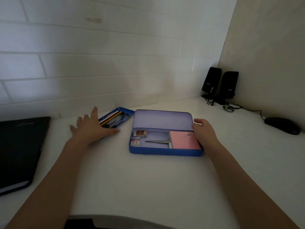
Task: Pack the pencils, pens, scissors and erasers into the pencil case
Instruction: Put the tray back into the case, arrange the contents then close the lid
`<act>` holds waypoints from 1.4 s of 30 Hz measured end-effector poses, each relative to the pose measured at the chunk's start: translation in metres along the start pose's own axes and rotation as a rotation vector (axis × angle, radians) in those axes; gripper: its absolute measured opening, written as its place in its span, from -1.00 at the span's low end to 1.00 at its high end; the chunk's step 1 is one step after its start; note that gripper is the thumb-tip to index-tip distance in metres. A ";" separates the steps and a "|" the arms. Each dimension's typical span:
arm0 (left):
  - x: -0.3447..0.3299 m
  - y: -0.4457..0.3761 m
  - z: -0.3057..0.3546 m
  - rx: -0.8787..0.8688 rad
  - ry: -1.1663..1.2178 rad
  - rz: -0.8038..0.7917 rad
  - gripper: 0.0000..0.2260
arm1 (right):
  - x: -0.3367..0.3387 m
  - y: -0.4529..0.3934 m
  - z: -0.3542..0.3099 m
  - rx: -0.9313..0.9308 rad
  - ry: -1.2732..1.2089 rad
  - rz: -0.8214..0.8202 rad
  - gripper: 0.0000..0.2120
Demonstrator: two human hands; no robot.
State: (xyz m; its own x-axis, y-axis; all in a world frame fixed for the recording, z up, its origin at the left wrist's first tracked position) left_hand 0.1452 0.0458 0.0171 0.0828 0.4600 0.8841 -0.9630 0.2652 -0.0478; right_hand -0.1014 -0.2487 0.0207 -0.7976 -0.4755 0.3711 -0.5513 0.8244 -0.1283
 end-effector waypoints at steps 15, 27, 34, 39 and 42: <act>0.025 0.008 -0.003 -0.009 0.133 0.160 -0.06 | 0.001 -0.003 0.005 -0.020 -0.036 0.011 -0.63; 0.048 0.021 0.015 -0.075 0.232 0.099 -0.15 | 0.022 0.009 -0.027 0.177 -0.061 0.252 -0.73; 0.054 0.037 0.039 -0.161 0.313 0.074 -0.19 | 0.022 0.016 -0.034 0.238 -0.048 0.277 -0.72; 0.041 0.054 0.070 -0.307 0.292 -0.001 -0.21 | 0.016 0.018 -0.048 0.337 -0.094 0.212 -0.74; 0.034 0.065 0.087 -0.418 0.306 -0.059 -0.23 | 0.002 0.017 -0.052 0.325 -0.187 0.076 -0.76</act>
State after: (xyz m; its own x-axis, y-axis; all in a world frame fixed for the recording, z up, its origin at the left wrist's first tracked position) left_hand 0.0633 0.0046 0.0843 0.2655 0.6437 0.7178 -0.7748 0.5855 -0.2384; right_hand -0.0992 -0.2197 0.0669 -0.8534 -0.4895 0.1792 -0.5140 0.7333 -0.4450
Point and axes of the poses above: each hand's wrist, its own y-axis away from the middle knuckle, its own x-axis out of the back of the hand, z = x × y, the point moved 8 cm from there along -y, towards the middle knuckle, and after that the axes turned 4 degrees about x, right-handed, at the moved point
